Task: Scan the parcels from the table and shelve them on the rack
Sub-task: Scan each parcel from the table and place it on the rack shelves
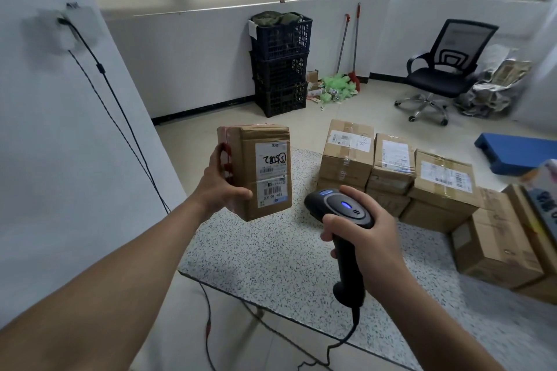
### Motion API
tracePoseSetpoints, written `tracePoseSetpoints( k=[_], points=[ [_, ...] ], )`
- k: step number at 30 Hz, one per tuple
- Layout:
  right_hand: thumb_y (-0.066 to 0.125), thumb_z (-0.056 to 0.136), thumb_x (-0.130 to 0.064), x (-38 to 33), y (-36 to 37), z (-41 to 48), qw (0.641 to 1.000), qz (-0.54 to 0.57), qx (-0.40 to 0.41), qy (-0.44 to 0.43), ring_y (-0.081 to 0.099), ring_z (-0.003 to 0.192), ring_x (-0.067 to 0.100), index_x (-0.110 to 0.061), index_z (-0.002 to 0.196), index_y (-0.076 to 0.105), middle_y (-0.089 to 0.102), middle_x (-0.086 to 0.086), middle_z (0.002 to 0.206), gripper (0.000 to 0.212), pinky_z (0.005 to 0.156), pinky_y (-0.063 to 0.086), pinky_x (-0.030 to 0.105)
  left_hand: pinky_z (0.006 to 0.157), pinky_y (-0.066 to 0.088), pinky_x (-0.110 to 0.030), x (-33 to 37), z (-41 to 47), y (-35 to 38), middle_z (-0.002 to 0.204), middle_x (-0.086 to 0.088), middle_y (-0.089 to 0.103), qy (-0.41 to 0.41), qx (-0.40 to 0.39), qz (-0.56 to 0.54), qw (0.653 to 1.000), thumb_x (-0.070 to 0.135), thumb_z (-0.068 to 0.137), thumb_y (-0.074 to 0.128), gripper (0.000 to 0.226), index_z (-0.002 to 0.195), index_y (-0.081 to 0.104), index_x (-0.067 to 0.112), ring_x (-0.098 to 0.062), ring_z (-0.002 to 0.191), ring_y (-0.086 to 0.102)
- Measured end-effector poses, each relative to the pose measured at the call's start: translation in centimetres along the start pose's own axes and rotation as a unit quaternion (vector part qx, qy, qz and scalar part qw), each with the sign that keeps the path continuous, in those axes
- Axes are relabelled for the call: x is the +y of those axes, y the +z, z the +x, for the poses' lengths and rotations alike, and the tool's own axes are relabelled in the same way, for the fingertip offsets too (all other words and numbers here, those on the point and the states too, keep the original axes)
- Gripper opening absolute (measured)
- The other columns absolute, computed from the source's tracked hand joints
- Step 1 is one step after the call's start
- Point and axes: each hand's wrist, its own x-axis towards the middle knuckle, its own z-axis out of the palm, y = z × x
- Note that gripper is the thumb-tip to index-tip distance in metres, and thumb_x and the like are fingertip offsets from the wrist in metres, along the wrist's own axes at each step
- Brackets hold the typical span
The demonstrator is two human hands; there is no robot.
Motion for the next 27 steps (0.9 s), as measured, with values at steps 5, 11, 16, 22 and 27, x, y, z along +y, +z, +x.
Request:
tracePoseSetpoints(
  k=[5,11,16,22,27],
  points=[
    [0.088,0.07,-0.005,0.0,0.6,-0.2,1.0,-0.011,-0.001,-0.008,0.069,0.064,0.021,-0.029,0.128,0.065,0.073,-0.005,0.097,0.067,0.062,0.06,0.043,0.079,0.054,-0.027,0.3,-0.9,-0.4,0.123,0.007,0.051,-0.011,-0.017,-0.022,1.0,0.027,0.043,0.09,0.114,0.135,0.027,0.048,-0.029,0.12,0.054],
    [0.081,0.058,-0.022,0.7,2.5,-1.1,0.999,0.004,-0.03,-0.037,0.075,0.08,0.035,-0.035,0.124,0.065,0.073,0.003,0.107,0.068,0.06,0.059,0.04,0.098,0.054,-0.051,0.4,-4.8,-2.3,0.125,0.007,0.049,-0.025,-0.002,-0.019,1.0,0.034,0.041,0.088,0.121,0.145,0.027,0.039,-0.029,0.121,0.054],
    [0.079,0.059,-0.02,0.5,4.6,-2.8,0.991,0.014,-0.121,-0.053,0.075,0.075,0.032,-0.028,0.128,0.062,0.074,0.005,0.103,0.072,0.058,0.056,0.036,0.085,0.055,-0.029,0.1,-11.6,-5.3,0.122,0.015,0.05,-0.049,0.086,0.015,0.995,0.008,0.062,0.089,0.118,0.153,0.02,0.037,-0.023,0.12,0.058],
    [0.083,0.07,-0.011,0.5,6.9,-7.6,0.964,-0.001,-0.258,-0.063,0.075,0.077,0.031,-0.039,0.116,0.062,0.076,-0.003,0.097,0.058,0.063,0.058,0.04,0.069,0.055,-0.022,0.1,-24.1,-7.8,0.12,0.012,0.051,-0.091,0.216,0.015,0.972,0.016,0.055,0.081,0.121,0.155,0.017,0.036,-0.02,0.111,0.061],
    [0.082,0.065,-0.008,1.5,9.2,-13.5,0.936,-0.01,-0.344,-0.067,0.072,0.081,0.041,-0.038,0.113,0.067,0.076,0.008,0.096,0.058,0.063,0.058,0.044,0.073,0.062,-0.037,-0.3,-36.1,-8.8,0.128,0.007,0.051,-0.13,0.321,0.023,0.938,0.012,0.06,0.087,0.12,0.155,0.019,0.04,-0.024,0.115,0.059]
  ],
)
